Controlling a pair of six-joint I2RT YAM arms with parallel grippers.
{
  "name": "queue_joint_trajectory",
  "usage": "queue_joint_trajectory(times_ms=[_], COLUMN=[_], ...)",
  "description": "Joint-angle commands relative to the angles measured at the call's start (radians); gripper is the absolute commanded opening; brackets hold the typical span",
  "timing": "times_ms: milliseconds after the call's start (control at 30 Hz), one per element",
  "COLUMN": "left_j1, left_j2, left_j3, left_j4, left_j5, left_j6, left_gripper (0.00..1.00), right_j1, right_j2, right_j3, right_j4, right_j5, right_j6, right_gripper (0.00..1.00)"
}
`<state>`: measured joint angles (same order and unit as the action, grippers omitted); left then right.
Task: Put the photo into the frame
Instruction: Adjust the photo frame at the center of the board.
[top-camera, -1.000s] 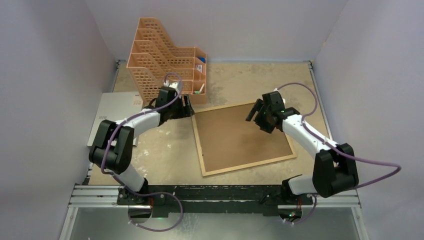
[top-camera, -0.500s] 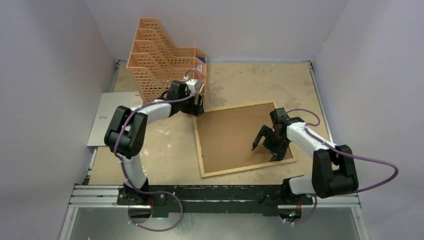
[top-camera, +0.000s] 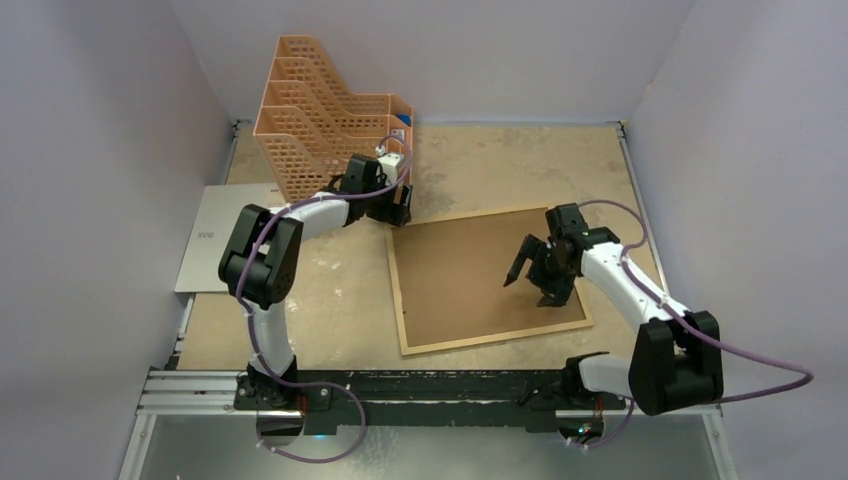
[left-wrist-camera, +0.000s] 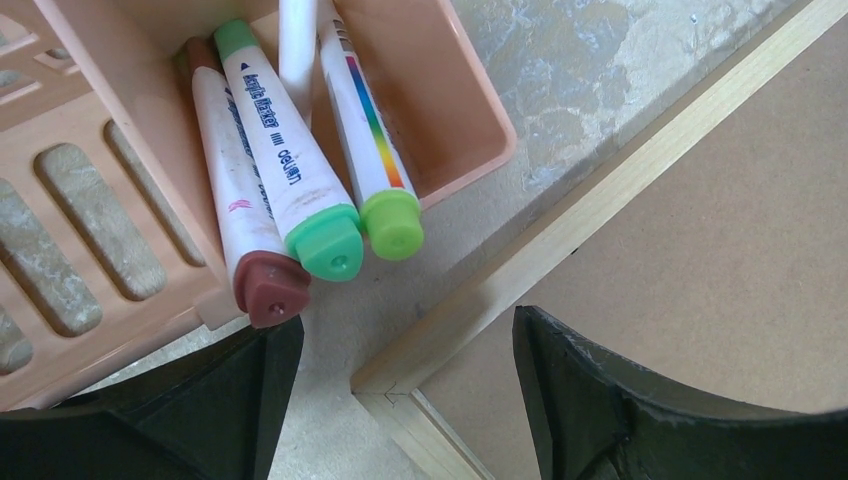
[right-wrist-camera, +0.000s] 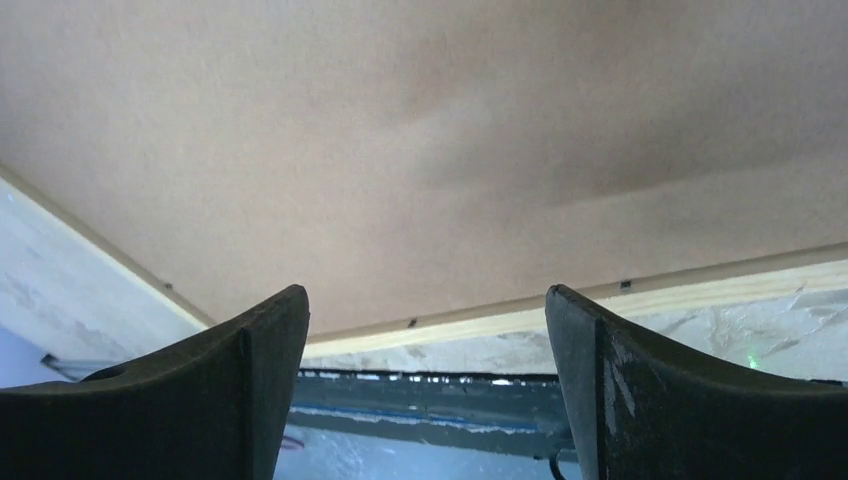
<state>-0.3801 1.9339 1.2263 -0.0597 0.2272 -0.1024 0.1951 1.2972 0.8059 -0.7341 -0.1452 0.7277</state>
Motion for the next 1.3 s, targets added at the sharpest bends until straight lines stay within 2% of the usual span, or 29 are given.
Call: queue_joint_trajectory(times_ms=[0, 100, 300, 533, 800, 1000, 1267], left_j1=[0.003, 0.0, -0.002, -0.005, -0.005, -0.011, -0.062], left_j2=[-0.019, -0.004, 0.015, 0.015, 0.021, 0.002, -0.101], left_j3=[0.01, 0.023, 0.021, -0.001, 0.009, -0.024, -0.179], left_j4=[0.044, 0.044, 0.039, 0.044, -0.075, -0.134, -0.123], left_j5=[0.023, 0.067, 0.125, 0.17, 0.228, 0.247, 0.293], left_j6=[0.035, 0.031, 0.01, -0.016, 0.034, 0.024, -0.021], left_gripper=[0.8, 0.8, 0.8, 0.79, 0.76, 0.63, 0.41], right_j1=[0.009, 0.02, 0.02, 0.018, 0.004, -0.106, -0.156], right_j2=[0.018, -0.013, 0.034, 0.066, 0.096, 0.182, 0.281], right_j3=[-0.09, -0.161, -0.125, -0.078, 0.002, 0.077, 0.17], right_j4=[-0.118, -0.097, -0.108, 0.066, 0.27, 0.43, 0.593], right_j5=[-0.119, -0.164, -0.084, 0.005, 0.172, 0.211, 0.229], right_j6=[-0.069, -0.031, -0.037, 0.022, -0.005, -0.038, -0.063], right_gripper=[0.88, 0.88, 0.92, 0.93, 0.92, 0.9, 0.86])
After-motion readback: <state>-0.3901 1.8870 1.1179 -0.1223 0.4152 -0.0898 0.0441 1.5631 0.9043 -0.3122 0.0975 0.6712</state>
